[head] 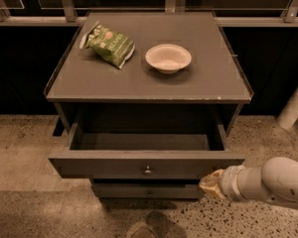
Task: Close top drawer
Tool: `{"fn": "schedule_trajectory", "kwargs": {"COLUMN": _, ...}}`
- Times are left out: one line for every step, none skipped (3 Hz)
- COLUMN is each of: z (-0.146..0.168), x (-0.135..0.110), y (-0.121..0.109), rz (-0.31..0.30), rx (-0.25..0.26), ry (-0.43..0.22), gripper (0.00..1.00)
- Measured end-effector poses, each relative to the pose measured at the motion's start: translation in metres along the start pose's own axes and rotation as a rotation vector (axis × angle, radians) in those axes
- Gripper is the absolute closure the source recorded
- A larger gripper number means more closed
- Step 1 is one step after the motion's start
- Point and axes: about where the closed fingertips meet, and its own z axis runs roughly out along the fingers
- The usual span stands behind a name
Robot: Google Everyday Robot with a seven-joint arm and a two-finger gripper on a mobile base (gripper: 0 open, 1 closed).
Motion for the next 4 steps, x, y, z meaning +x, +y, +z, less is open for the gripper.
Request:
{"fn": "schedule_trajectory", "kwargs": {"z": 0.000, "x": 0.000, "y": 0.000, "rz": 0.000, "rx": 0.000, "ry": 0.000, "gripper": 1.00}}
{"fn": "schedule_trajectory", "kwargs": {"z": -0.002, "x": -0.005, "y": -0.028, "rz": -0.024, "rx": 0.012, "ry": -0.044, "gripper": 1.00}}
{"fn": "schedule_trajectory", "kwargs": {"z": -0.004, "x": -0.008, "y": -0.036, "rz": -0.035, "rx": 0.024, "ry": -0.056, "gripper": 1.00}}
{"fn": "schedule_trajectory", "kwargs": {"z": -0.015, "x": -0.030, "y": -0.079, "rz": -0.090, "rx": 0.111, "ry": -0.088, "gripper": 1.00}}
